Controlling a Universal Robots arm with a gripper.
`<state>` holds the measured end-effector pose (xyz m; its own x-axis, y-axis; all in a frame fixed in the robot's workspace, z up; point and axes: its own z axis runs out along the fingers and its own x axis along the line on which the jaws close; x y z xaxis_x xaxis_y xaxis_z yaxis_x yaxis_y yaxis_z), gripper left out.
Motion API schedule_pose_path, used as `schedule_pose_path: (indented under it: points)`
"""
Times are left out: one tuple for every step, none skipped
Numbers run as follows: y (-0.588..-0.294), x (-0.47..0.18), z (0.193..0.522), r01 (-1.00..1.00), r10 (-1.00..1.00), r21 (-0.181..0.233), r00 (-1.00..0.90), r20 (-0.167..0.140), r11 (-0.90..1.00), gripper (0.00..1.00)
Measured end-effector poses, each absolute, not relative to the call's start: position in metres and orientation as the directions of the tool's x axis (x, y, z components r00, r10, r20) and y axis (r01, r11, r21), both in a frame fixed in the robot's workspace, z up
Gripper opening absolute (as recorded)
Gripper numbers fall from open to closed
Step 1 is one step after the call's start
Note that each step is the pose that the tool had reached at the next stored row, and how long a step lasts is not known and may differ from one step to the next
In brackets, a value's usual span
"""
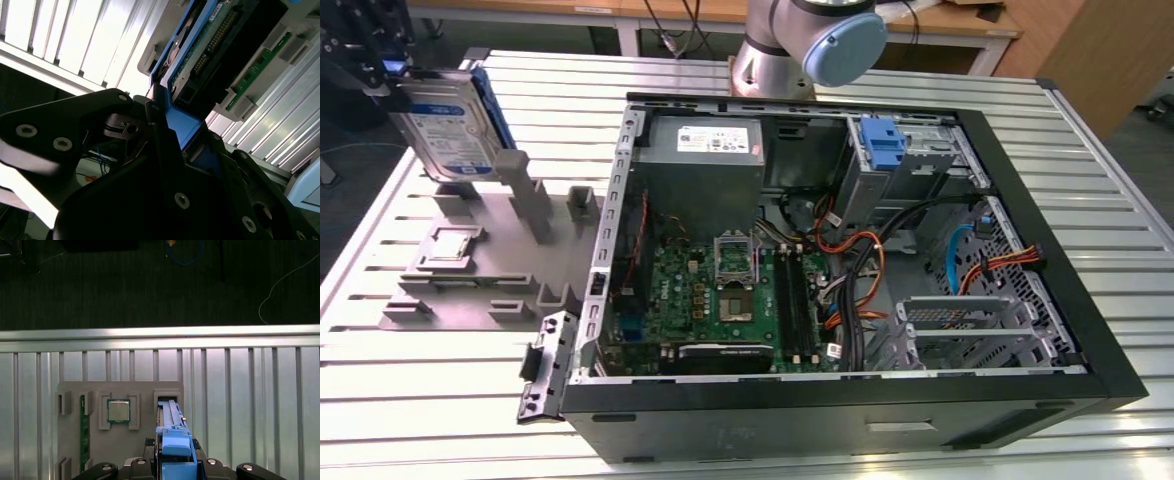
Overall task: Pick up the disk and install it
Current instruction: 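Pick up the disk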
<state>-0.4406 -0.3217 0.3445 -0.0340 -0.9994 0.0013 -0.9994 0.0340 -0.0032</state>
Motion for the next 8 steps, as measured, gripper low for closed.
schedule_pose_path:
  points:
    - [-0.3217,-0.4406,0.3447,-0.999,-0.999,-0.003,-0.034,0.001,0.034,0.37]
    - [-0.3217,-0.4406,0.3452,-0.999,-0.999,-0.003,-0.034,0.001,0.034,0.37]
    - [-0.3217,-0.4406,0.3458,-0.999,-0.999,-0.003,-0.034,0.001,0.034,0.37]
    - [-0.3217,-0.4405,0.3460,-0.999,-0.999,-0.003,-0.034,0.001,0.034,0.37]
    - [-0.3217,-0.4406,0.3461,-0.999,-0.999,-0.003,-0.034,0.001,0.034,0.37]
    - [-0.3217,-0.4406,0.3462,-0.999,-0.999,-0.003,-0.034,0.001,0.034,0.37]
    - [-0.3218,-0.4406,0.3465,-0.999,-0.999,-0.003,-0.034,0.001,0.034,0.37]
    - [-0.3218,-0.4406,0.3468,-0.999,-0.999,-0.003,-0.034,0.001,0.034,0.37]
